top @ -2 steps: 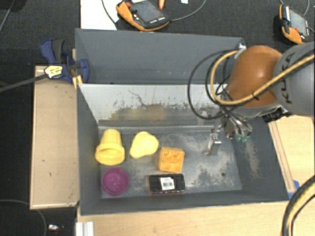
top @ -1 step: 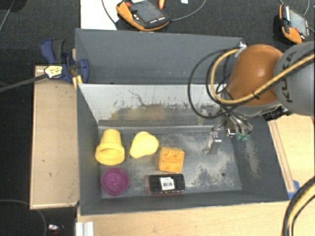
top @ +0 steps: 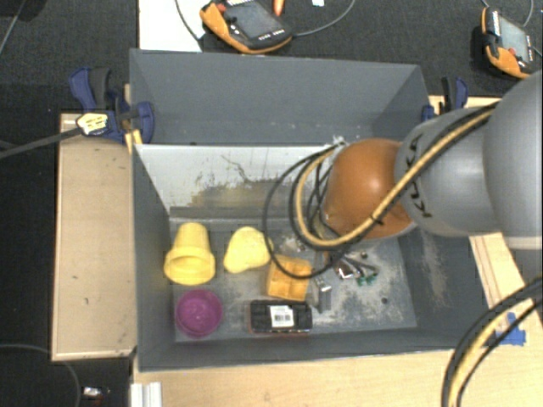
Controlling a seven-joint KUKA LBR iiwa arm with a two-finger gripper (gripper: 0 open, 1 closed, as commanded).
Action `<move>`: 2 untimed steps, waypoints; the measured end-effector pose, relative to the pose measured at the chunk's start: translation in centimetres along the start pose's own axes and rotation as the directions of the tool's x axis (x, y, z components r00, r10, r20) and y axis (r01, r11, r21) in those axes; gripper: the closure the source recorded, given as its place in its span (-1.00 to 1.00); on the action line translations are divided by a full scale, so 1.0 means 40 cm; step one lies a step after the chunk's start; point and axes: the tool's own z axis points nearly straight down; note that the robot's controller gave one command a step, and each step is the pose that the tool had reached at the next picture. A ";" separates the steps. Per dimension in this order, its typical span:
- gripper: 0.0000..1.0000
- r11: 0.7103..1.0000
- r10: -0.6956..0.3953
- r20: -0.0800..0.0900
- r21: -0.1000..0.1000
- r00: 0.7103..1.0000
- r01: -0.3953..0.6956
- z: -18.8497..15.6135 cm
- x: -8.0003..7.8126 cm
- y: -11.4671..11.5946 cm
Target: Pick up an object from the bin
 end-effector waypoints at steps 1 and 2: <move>-1.00 0.999 0.048 0.004 0.003 0.999 -0.048 -0.205 0.014 -0.032; -1.00 0.999 0.045 0.001 -0.001 0.999 -0.045 -0.074 -0.029 0.058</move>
Offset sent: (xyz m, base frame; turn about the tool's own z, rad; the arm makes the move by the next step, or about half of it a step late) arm 0.0036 0.0251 0.0292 0.0454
